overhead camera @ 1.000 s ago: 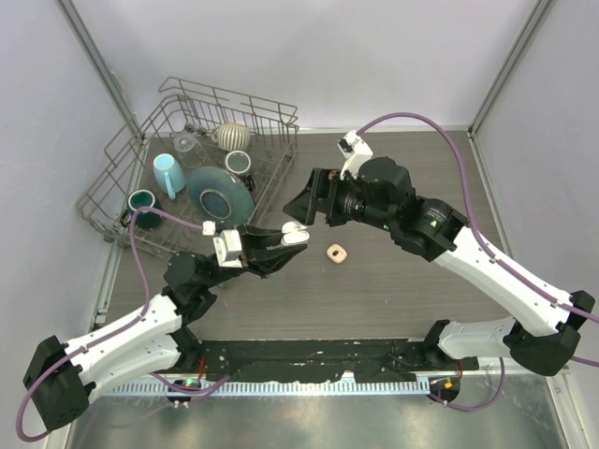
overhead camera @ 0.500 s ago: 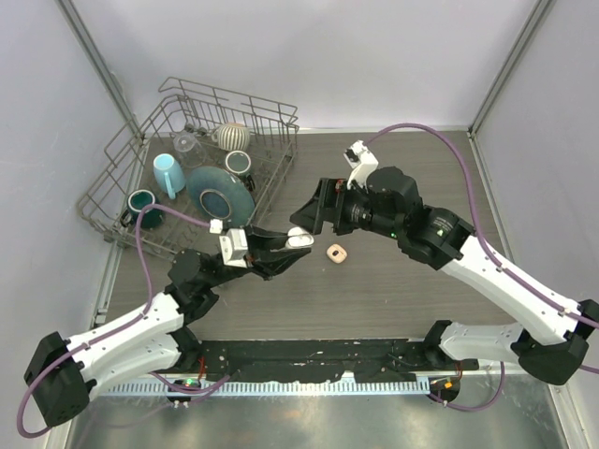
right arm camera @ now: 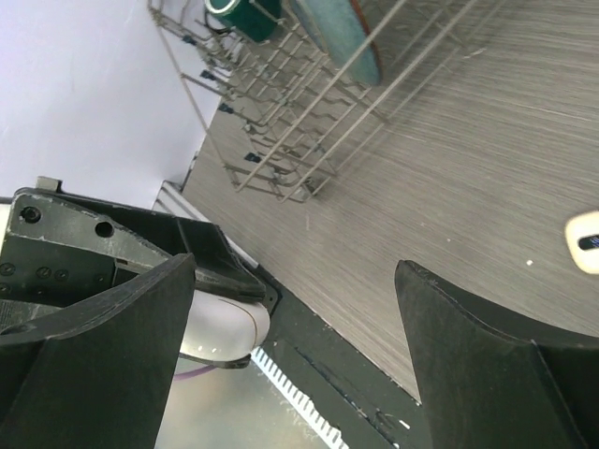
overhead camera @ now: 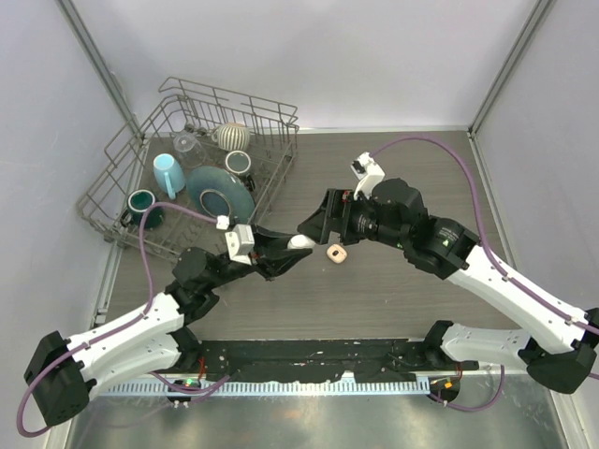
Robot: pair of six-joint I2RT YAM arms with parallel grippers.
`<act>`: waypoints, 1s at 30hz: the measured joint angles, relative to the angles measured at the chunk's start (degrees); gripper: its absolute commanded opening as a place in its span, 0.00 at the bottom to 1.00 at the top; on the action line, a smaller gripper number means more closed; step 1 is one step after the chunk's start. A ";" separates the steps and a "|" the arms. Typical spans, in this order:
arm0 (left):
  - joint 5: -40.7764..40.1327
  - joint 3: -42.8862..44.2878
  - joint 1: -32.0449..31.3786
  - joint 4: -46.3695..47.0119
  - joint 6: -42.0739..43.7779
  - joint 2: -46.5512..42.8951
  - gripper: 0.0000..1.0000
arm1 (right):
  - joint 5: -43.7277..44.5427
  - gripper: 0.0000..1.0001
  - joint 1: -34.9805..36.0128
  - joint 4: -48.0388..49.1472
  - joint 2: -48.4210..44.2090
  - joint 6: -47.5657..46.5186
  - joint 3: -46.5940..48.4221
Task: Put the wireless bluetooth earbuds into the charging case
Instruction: Close the charging case, then place the charging case at the center of the board.
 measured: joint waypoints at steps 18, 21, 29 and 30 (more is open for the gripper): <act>-11.82 21.09 0.09 -38.16 -15.21 17.38 0.00 | 34.91 0.97 0.09 -13.75 -15.54 16.65 -8.44; -12.22 19.56 0.09 -40.89 -17.51 20.22 0.00 | 38.14 0.97 0.09 -14.93 -19.50 18.45 -10.03; -11.82 16.85 0.07 -42.86 -21.79 27.19 0.00 | 41.79 0.97 0.09 -16.41 -22.14 21.75 -11.80; -11.76 16.61 0.04 -42.84 -22.03 27.96 0.00 | 41.77 0.97 0.09 -16.44 -21.77 21.94 -12.04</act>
